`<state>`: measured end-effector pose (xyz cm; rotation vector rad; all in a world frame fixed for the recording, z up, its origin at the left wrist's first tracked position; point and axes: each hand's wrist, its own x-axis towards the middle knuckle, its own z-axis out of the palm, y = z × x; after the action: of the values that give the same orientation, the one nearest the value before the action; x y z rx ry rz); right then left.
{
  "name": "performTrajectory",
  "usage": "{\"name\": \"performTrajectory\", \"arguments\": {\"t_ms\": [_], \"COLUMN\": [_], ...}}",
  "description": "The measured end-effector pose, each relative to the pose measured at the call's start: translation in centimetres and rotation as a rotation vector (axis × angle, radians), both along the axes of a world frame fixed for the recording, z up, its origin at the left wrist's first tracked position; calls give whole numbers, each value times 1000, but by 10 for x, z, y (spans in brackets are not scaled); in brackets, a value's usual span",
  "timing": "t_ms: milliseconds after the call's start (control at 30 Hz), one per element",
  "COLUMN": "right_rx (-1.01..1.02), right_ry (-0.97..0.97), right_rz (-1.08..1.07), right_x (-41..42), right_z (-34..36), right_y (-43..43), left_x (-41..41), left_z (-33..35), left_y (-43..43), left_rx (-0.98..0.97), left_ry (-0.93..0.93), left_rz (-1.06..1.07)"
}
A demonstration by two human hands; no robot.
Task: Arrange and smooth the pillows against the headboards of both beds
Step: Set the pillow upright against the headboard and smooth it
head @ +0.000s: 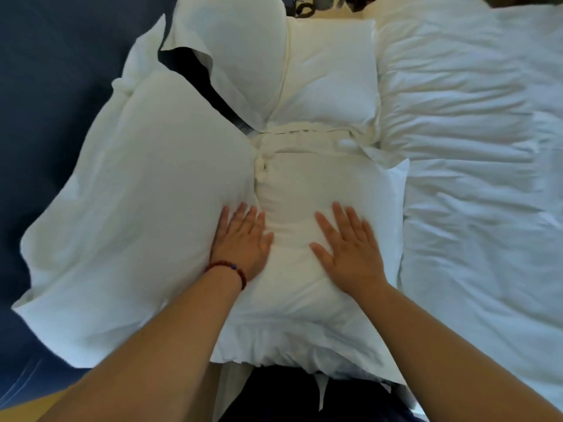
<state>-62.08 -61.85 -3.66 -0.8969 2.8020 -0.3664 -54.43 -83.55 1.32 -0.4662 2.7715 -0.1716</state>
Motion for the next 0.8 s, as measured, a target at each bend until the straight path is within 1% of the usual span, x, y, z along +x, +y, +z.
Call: {"name": "performTrajectory", "arguments": {"t_ms": [100,167,233,300,333,400,467,567,700,767,800], "right_rx": [12,7,-4,-37,-59,-91,-96,-111,-122,-170,-227], "right_ry": [-69,-162,-254,-273,-246,-156,-58,8,-89,-176,-228], "right_rz": [-78,-168,-280,-309,-273,-122,31,112,181,137,93], "right_x": [-24,-37,-49,-63,-70,-90,-119,-174,-240,-261,-268], "right_z": [-1,-3,-3,2,4,8,6,-2,-25,-33,-35], "right_y": [15,28,42,56,62,71,77,82,80,73,69], "left_x": [-13,-16,-28,-54,-71,-108,-136,-151,-149,-150,-150], "left_z": [4,9,16,22,23,19,4,-26,-49,-55,-58], "left_y": [11,26,46,69,79,91,94,93,93,89,87], "left_rx": [55,105,167,227,251,282,267,174,138,147,150], "left_ry": [70,141,214,294,326,337,262,173,209,224,228], "left_rz": [74,113,103,49,19,-18,-21,-10,-4,-1,-1]}}
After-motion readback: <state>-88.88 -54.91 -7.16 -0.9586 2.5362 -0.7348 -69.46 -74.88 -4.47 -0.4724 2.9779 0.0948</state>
